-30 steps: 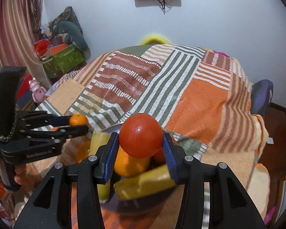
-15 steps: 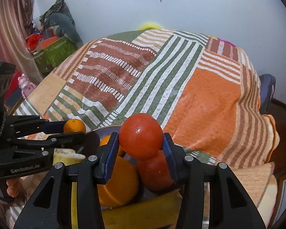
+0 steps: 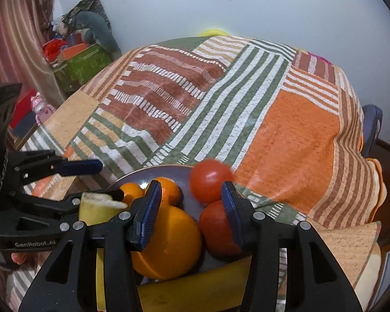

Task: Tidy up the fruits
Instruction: 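Lower the tangerine and tomato onto the plate and open both tools, then grasp a dark red date with the left tool while the right tool grasps another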

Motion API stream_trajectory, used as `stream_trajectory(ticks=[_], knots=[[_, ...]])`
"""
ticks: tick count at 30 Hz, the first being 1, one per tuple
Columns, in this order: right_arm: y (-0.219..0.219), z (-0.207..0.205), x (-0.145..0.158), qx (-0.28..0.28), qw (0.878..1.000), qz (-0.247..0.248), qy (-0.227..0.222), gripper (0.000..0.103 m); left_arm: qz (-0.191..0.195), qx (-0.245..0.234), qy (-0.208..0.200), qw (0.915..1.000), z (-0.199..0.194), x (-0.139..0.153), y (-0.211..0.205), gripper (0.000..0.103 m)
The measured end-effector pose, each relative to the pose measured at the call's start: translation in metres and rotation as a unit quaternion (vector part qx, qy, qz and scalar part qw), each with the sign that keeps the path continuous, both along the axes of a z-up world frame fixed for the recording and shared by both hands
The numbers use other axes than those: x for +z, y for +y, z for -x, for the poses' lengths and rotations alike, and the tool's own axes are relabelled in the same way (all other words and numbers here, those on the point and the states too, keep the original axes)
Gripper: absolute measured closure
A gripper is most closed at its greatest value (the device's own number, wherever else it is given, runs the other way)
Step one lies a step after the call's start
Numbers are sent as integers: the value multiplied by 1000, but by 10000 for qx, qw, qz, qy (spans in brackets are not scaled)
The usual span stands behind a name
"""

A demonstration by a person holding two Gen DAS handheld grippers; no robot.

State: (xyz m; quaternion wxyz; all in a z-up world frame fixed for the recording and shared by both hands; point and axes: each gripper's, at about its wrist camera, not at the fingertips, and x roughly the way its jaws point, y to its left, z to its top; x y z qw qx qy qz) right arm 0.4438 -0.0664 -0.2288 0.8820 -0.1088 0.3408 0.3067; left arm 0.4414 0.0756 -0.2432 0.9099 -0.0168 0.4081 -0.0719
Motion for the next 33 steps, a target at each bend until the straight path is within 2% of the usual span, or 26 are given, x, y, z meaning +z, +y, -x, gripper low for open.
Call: stream_trajectory(ticks=[3, 9, 14, 17, 25, 28, 33], knots=[[0, 10, 3, -19, 9999, 58, -101, 58, -54, 4, -44, 10000, 11, 4, -1, 51], [-15, 41, 20, -106, 9996, -195, -163, 58, -313, 58, -303, 9990, 48, 25, 0, 51], [-28, 72, 26, -44, 9991, -430, -55, 58, -284, 194, -438, 9985, 85, 41, 11, 49], [-31, 94, 26, -39, 9992, -376, -115, 58, -311, 259, -484, 9980, 109, 44, 19, 49], [-31, 142, 16, 24, 9994, -295, -191, 57, -425, 361, -290, 9980, 160, 34, 38, 48], [-26, 153, 8, 54, 9995, -239, -201, 57, -344, 378, -234, 9984, 175, 30, 44, 47], [-23, 164, -10, 65, 9998, -114, -114, 57, -335, 443, 123, 9984, 196, 7, 48, 48]])
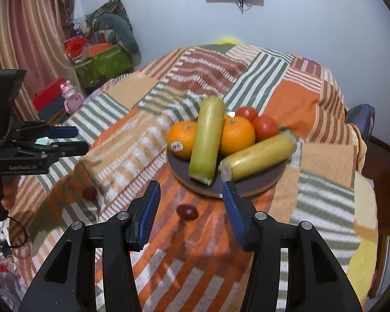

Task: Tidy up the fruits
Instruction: 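Grasp a dark red date with the left tool while the right tool grasps another, then carry both dates onto the plate rim and open both tools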

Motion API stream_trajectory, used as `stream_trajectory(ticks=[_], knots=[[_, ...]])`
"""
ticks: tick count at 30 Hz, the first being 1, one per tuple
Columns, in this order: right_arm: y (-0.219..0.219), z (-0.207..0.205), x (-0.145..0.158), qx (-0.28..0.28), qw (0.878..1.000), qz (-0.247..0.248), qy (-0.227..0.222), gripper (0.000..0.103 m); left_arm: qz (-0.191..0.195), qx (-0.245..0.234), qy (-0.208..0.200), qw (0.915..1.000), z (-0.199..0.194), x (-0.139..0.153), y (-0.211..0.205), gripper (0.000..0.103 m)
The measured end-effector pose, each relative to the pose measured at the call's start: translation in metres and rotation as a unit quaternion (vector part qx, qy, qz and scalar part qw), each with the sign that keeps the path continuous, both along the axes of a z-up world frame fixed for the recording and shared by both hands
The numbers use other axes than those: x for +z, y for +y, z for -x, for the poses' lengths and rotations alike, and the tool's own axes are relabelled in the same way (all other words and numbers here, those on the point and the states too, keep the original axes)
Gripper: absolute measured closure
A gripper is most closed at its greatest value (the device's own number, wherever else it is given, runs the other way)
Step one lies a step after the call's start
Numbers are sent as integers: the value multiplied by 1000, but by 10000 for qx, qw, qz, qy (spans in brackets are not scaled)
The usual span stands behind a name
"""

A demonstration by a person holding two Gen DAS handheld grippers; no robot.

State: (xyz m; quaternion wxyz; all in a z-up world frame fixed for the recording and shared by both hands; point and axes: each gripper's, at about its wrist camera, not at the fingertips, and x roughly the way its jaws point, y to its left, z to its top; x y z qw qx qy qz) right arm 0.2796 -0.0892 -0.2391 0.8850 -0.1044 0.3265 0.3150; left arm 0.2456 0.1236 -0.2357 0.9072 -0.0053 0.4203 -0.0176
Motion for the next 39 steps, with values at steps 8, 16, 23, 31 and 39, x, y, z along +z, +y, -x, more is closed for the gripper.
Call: stream_trajectory(ticks=[8, 16, 23, 31, 39], knots=[[7, -6, -32, 149, 9986, 305, 402, 57, -64, -261, 251, 9993, 16, -33, -16, 48], [17, -14, -46, 163, 9977, 366, 552, 58, -106, -315, 393, 9987, 13, -52, -18, 64], [28, -19, -57, 160, 9962, 632, 585, 70, -54, -330, 373, 9987, 12, -57, -15, 81], [20, -18, -51, 161, 9971, 436, 608, 81, -28, -252, 353, 9991, 13, -52, -12, 85], [7, -4, -27, 152, 9992, 212, 286, 81, -24, -322, 69, 9995, 13, -23, -21, 85]])
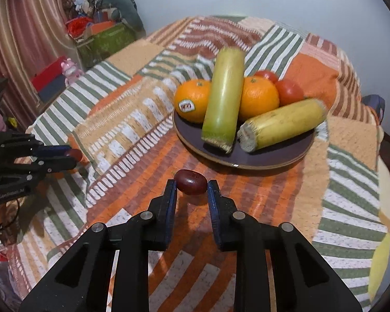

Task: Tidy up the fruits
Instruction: 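Carry both dates onto the plate rim and open both tools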

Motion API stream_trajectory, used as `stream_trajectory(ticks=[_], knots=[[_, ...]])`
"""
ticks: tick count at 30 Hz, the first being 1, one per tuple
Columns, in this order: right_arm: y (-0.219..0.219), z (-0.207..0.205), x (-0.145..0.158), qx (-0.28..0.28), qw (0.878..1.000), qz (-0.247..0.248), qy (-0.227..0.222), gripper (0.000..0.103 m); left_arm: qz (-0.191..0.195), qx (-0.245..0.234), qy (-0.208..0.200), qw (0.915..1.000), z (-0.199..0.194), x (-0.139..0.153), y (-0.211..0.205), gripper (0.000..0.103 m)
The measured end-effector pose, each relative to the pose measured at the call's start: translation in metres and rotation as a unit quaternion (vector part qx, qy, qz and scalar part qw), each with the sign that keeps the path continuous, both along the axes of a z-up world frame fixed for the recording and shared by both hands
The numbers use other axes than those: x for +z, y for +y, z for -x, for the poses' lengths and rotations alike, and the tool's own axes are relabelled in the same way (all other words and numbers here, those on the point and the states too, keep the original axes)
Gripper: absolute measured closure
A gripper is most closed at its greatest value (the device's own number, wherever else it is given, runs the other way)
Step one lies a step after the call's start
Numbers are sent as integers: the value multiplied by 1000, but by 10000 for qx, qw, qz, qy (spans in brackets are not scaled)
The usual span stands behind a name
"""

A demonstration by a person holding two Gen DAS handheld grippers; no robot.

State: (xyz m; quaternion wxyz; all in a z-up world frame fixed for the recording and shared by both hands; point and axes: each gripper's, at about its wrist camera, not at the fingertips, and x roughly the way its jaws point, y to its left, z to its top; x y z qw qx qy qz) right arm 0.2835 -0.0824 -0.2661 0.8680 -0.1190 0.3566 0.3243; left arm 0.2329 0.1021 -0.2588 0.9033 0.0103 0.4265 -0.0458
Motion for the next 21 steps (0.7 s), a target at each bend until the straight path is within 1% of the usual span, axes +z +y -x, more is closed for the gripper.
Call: stream_trajectory(ticks=[4, 9, 13, 17, 21], knots=[[-9, 2, 13, -91, 9998, -84, -166, 81, 39, -10, -303, 9995, -7, 16, -9, 85], [-26, -5, 26, -286, 9987, -301, -279, 81, 168, -87, -458, 9988, -24, 28, -21, 85], [-34, -12, 30, -401, 9980, -348, -334, 81, 212, -146, -512, 9984, -39, 32, -31, 85], [-38, -20, 27, -489, 9977, -361, -291, 81, 368, -186, -456, 9981, -56, 31, -37, 85], [-38, -30, 22, -487, 9981, -306, -237, 81, 332, -267, -375, 9984, -74, 29, -48, 85]])
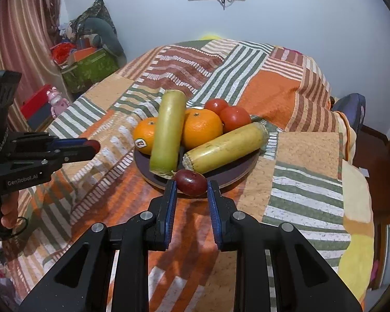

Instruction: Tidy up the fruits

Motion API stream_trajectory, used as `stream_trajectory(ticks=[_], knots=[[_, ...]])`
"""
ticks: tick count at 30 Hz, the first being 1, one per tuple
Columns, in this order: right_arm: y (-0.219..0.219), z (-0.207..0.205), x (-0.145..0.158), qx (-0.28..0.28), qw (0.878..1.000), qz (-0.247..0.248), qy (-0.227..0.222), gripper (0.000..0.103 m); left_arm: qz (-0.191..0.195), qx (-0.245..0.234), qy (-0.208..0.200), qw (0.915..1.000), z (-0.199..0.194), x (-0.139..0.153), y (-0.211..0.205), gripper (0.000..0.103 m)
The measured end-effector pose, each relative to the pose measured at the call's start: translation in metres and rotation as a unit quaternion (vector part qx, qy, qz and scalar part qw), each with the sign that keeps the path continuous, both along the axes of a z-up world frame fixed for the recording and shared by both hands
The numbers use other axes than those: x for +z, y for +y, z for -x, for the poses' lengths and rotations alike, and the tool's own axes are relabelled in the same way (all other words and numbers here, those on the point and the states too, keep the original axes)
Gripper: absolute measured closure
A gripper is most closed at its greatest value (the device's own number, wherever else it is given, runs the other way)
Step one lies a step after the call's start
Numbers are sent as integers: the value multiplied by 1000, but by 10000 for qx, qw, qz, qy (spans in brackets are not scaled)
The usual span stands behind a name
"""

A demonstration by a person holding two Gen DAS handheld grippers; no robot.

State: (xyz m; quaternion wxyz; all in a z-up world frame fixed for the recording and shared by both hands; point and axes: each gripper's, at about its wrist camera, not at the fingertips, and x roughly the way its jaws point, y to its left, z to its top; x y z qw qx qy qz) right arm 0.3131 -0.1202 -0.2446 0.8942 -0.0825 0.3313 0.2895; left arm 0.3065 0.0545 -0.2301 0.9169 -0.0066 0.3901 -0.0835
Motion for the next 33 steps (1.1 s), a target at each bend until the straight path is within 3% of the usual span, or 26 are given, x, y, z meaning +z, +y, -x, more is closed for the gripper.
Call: stream_trajectory(ticks=[10, 20, 23, 26, 33], knots=[[13, -19, -18, 172, 9994, 37, 299, 81, -34, -330, 415, 9986, -39, -20, -23, 85], [21, -24, -25, 285, 9989, 168, 329, 80, -164, -335, 572, 9977, -51, -31, -29, 84], [21, -24, -25, 287, 9987, 137, 386, 79, -254, -287, 602, 9975, -51, -32, -30, 74], [18, -23, -25, 230, 9987, 75, 450, 69, -232, -224, 598, 9977, -48, -32, -27, 62], [2, -8, 0, 52, 9995, -191, 227, 67, -124, -13, 187, 9997, -18, -4, -15, 62]])
